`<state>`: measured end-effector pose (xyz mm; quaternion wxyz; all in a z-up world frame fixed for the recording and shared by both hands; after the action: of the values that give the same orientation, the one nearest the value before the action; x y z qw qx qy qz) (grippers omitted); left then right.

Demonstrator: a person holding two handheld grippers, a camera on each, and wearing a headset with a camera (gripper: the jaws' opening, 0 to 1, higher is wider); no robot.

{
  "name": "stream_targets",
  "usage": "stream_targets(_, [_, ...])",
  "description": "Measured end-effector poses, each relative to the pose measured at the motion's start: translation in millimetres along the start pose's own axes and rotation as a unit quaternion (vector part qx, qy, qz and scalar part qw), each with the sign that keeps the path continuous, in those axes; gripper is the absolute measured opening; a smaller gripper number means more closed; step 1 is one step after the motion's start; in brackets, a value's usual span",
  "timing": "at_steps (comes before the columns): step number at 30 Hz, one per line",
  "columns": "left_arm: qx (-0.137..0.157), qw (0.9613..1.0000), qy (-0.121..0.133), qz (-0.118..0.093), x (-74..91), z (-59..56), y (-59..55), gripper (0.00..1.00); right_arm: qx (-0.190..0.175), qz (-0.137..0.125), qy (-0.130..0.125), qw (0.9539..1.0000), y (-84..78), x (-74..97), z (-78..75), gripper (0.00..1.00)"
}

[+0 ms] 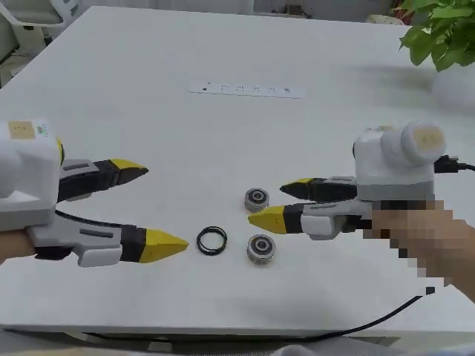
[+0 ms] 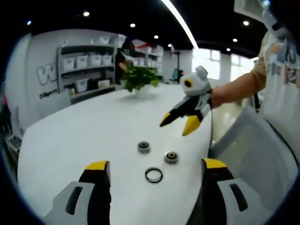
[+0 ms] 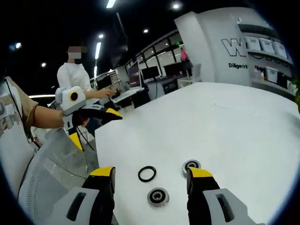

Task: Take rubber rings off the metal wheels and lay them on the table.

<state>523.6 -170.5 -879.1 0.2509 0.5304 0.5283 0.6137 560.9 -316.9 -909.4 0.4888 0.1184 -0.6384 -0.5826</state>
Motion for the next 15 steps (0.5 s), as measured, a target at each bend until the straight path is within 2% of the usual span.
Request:
stream_targets(7, [-0.003,0.9999,0.010,-0.010,3.8,-1.3,7.9,0.81,0.022,-0.019,-0.027,0.9992,-2.0,25.3,-9.2,0.72])
stream_targets(15, [-0.002,0.9996,0.024,-0.014,7.8,-1.6,9.5,0.85,0.035,-0.023,-0.051,0.9978,-16.4,48.7,-18.1,0.81])
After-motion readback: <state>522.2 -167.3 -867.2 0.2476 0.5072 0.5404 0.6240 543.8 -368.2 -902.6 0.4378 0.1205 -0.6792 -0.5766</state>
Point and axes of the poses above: the centre of the closed fingertips' face, and the gripper's own axes: x roughly backward along the fingers, z roughly to its left, y roughly out of its top, the point moved 2 cm from there along x, roughly backward along the fingers, and after that the axes turned 14 degrees about -y, right-handed, at the moved point
